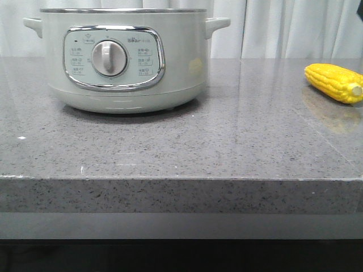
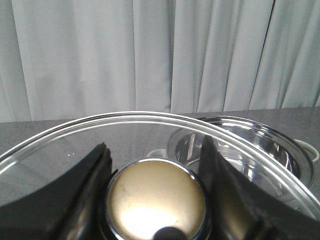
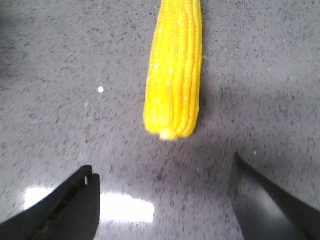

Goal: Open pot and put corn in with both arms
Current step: 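Lower the right gripper over the yellow corn cob and grasp it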

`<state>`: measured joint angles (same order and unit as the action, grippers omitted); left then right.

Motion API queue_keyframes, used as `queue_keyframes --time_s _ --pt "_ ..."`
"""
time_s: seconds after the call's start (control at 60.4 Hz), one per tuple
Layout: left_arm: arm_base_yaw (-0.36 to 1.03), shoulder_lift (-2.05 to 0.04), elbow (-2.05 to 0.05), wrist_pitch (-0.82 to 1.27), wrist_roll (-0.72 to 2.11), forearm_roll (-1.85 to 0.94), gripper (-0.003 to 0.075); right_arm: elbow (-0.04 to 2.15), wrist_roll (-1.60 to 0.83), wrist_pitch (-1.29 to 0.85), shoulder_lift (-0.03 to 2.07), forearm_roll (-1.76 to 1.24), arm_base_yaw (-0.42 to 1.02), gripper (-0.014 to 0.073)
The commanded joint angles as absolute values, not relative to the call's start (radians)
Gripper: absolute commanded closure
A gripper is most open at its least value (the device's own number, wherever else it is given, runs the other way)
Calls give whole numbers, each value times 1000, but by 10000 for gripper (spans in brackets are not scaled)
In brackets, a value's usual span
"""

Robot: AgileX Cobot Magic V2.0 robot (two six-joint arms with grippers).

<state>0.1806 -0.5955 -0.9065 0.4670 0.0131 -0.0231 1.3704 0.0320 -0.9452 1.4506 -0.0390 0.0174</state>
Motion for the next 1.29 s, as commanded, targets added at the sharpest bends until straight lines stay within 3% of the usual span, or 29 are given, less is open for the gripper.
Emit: queue_keyframes --time_s 0.0,0.381,1.093,1.275 --pt "179 -596 -944 317 10 -31 492 1476 25 -926 1498 -18 12 41" --pt "179 -596 -944 317 10 -31 491 1616 25 -897 1730 -10 12 41" --pt "179 -596 -944 317 10 -31 492 1618 25 -804 1843 -7 12 44" --pt "179 -596 -944 317 10 -31 492 1618 25 -812 1846 -7 12 223"
